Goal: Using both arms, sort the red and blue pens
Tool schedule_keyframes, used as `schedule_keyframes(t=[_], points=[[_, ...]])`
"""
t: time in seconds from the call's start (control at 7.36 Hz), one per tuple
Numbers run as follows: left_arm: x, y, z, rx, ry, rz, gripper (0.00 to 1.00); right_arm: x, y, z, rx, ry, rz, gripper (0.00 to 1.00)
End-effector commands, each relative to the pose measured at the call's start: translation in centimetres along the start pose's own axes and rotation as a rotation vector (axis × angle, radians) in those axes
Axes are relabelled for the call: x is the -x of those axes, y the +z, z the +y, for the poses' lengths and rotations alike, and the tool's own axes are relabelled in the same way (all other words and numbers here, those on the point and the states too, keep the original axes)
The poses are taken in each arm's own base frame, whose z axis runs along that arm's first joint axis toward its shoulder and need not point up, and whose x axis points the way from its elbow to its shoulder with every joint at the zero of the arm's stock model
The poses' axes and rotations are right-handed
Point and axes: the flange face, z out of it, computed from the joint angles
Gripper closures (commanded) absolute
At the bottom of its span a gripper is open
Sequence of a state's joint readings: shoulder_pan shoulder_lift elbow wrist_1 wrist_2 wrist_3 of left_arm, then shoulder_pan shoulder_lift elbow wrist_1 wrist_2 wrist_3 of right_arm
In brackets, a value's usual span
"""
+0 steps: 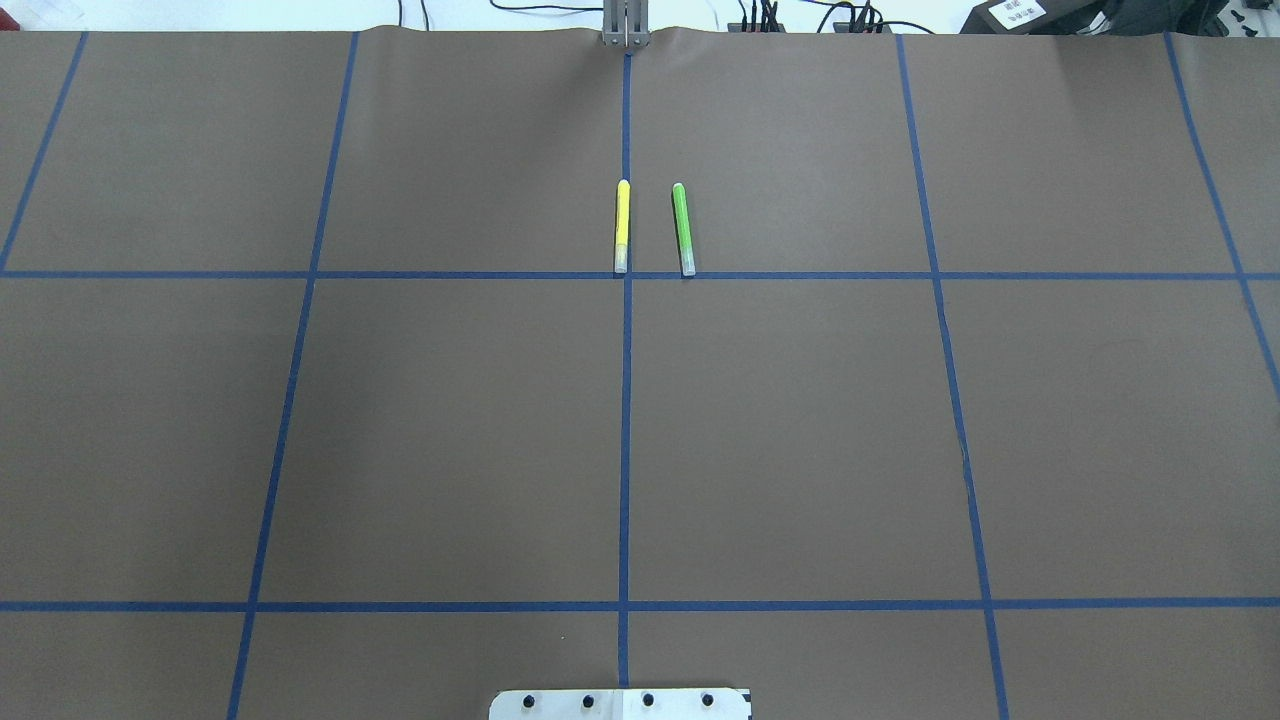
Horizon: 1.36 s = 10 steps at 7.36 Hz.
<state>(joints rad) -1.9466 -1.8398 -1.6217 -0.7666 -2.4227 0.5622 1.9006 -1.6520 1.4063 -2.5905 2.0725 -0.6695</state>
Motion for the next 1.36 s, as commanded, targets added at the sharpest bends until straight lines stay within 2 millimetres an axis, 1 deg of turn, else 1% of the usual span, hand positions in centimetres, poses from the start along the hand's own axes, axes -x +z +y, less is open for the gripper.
schedule_keyframes(t=[0.0, 0.14, 0.41, 0.54, 0.68, 0.82, 0.95, 1.09, 1.22], points=[[0.3, 0.7, -0.6, -0.034, 0.063, -0.029, 0.00, 3.3, -6.3, -1.7, -0.171, -0.015, 0.097, 0.00], [1.2, 1.7, 0.0, -0.070, 0.116, -0.052, 0.00, 4.9, -8.6, -2.4, -0.271, -0.074, 0.116, 0.00], [1.8, 2.9, 0.0, -0.141, 0.224, -0.105, 0.00, 7.4, -12.3, -3.9, -0.456, -0.210, 0.179, 0.00], [0.8, 4.0, -0.9, -0.131, 0.214, -0.111, 0.00, 8.8, -14.3, -4.5, -0.574, -0.265, 0.207, 0.00], [-0.9, 5.6, -2.4, -0.118, 0.169, -0.114, 0.00, 10.7, -16.4, -4.8, -0.659, -0.238, 0.189, 0.00], [-2.3, 7.3, -3.4, -0.122, 0.129, -0.117, 0.00, 14.0, -18.2, -6.1, -0.712, -0.249, 0.217, 0.00], [-3.3, 8.2, -4.0, -0.128, 0.062, -0.113, 0.00, 18.1, -19.6, -6.8, -0.745, -0.239, 0.224, 0.00], [-3.8, 8.6, -4.2, -0.136, 0.053, -0.106, 0.00, 19.6, -19.0, -5.2, -0.777, -0.267, 0.160, 0.00], [-2.6, 10.2, -3.1, -0.128, 0.058, -0.102, 0.00, 21.9, -19.1, -4.4, -0.799, -0.325, 0.084, 0.00]])
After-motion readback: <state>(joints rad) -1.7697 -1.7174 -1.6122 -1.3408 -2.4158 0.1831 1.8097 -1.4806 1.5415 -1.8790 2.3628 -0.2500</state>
